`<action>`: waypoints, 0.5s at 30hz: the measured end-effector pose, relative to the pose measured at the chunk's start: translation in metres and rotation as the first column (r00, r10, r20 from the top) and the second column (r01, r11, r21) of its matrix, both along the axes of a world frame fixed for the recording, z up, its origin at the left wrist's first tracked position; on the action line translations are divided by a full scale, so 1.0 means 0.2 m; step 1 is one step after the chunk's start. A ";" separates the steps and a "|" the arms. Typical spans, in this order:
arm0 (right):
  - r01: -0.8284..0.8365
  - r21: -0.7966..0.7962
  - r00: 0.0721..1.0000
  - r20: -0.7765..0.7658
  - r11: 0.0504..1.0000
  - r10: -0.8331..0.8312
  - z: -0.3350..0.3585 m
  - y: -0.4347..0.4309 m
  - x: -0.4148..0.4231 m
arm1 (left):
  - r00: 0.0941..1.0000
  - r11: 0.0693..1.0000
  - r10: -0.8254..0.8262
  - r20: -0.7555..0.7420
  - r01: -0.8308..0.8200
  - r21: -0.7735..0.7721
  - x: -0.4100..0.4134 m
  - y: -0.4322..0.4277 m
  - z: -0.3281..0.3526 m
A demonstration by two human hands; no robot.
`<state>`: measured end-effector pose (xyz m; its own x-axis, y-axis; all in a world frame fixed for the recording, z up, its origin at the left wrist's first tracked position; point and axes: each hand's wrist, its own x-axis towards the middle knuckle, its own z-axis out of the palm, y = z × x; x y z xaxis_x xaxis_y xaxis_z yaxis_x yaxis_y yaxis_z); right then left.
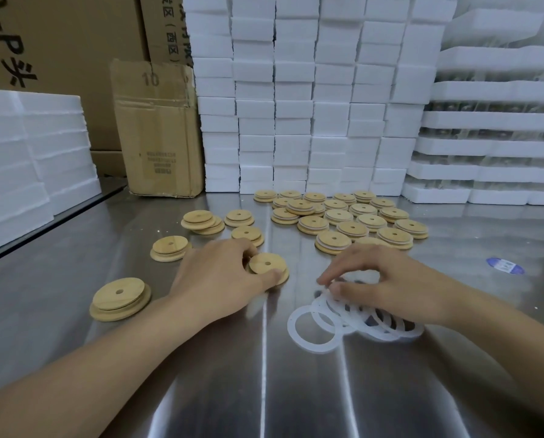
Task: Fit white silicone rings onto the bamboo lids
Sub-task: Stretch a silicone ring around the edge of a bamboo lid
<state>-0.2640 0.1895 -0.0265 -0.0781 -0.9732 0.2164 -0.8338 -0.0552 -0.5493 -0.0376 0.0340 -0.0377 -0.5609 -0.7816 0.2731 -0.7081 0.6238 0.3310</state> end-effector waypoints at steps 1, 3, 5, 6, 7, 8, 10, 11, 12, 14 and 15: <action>-0.037 0.026 0.999 0.019 0.999 0.037 0.00 0.00 0.02 | 0.999 1.000 -0.022 -0.030 0.022 0.015 0.00 0.01 0.00; -0.102 0.060 0.995 0.026 0.993 0.101 0.01 0.00 0.07 | 0.985 0.989 -0.081 -0.152 0.098 0.112 -0.01 0.01 0.01; -0.141 0.055 0.990 -0.016 0.989 0.142 0.00 0.00 0.10 | 0.927 0.941 -0.111 -0.357 0.214 0.262 -0.03 0.02 0.01; -0.149 0.047 0.988 -0.043 0.988 0.151 -0.01 0.00 0.11 | 0.886 0.912 -0.102 -0.452 0.264 0.314 -0.04 0.02 0.00; -0.149 0.045 0.987 -0.061 0.988 0.152 -0.01 0.00 0.13 | 0.849 0.890 -0.084 -0.522 0.300 0.344 -0.04 0.03 0.00; -0.144 0.052 0.987 -0.060 0.988 0.147 -0.01 -0.01 0.14 | 0.818 0.875 -0.072 -0.570 0.326 0.357 -0.05 0.03 -0.01; -0.142 0.077 0.989 -0.025 0.987 0.144 -0.01 -0.01 0.15 | 0.773 0.852 -0.072 -0.631 0.376 0.364 -0.06 0.04 -0.03; -0.146 0.080 0.989 -0.004 0.986 0.147 -0.01 -0.01 0.15 | 0.753 0.838 -0.077 -0.654 0.404 0.367 -0.06 0.04 -0.03; -0.146 0.068 0.989 0.019 0.987 0.145 -0.01 -0.01 0.16 | 0.735 0.824 -0.084 -0.673 0.431 0.367 -0.07 0.04 -0.04; -0.115 -0.003 0.992 0.057 0.993 0.115 -0.01 -0.02 0.17 | 0.707 0.797 -0.095 -0.701 0.476 0.372 -0.07 0.06 -0.04; -0.084 -0.053 0.994 0.069 0.995 0.088 -0.01 -0.02 0.18 | 0.696 0.782 -0.094 -0.712 0.494 0.380 -0.07 0.07 -0.04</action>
<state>-0.2288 0.1851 -0.0279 -0.0114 -0.9650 0.2620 -0.7836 -0.1542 -0.6019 -0.0520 0.0479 -0.0456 -0.6343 -0.7267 0.2637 -0.0124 0.3507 0.9364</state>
